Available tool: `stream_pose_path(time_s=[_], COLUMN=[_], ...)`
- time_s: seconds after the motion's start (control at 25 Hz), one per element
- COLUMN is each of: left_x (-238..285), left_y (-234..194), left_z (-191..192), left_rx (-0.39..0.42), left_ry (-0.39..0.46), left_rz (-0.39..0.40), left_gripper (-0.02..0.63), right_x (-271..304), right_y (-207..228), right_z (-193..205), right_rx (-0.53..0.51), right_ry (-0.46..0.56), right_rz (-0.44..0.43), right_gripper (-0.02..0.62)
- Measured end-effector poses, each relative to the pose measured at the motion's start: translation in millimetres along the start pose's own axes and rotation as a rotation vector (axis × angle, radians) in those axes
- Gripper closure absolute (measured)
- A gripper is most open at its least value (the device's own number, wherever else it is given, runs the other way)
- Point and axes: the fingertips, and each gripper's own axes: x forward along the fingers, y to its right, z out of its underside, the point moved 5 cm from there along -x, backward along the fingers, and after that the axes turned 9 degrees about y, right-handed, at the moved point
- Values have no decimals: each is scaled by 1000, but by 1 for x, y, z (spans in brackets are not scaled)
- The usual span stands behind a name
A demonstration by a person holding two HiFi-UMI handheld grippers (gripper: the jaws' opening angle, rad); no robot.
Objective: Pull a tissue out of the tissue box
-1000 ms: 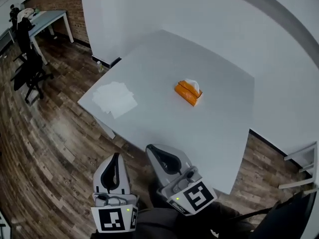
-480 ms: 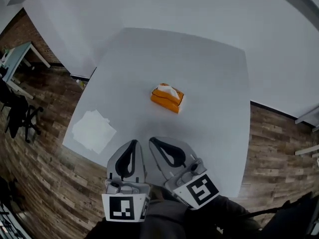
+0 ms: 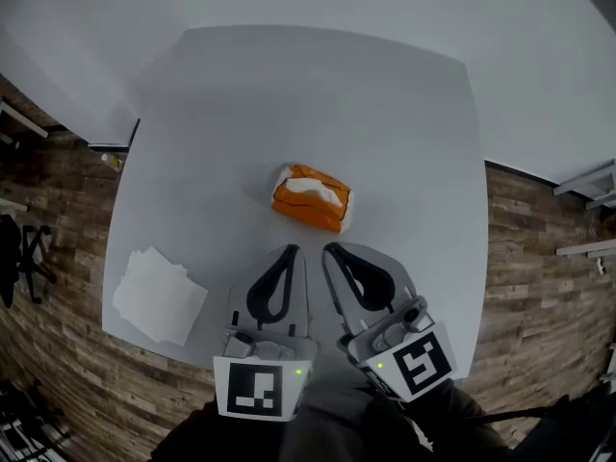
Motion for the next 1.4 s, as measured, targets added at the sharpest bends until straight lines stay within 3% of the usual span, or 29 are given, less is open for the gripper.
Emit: stream_pose_path(time_s=[0.28,0.52,1.4], left_x=[65,92,117], left_y=[-33,-38,-47], left_z=[61,97,151], left_rx=[-70,-124,-193], left_ry=[-158,-230,-341], left_rz=[81,111,108], left_gripper=[606,606,606], right_x=[41,47,51], right_y=[59,93,115], right_z=[53,80,152], right_rx=[-31,-33,20], right_ry=[-107,-159,-323], right_rz=[88,115,70], right_gripper=[568,555,544])
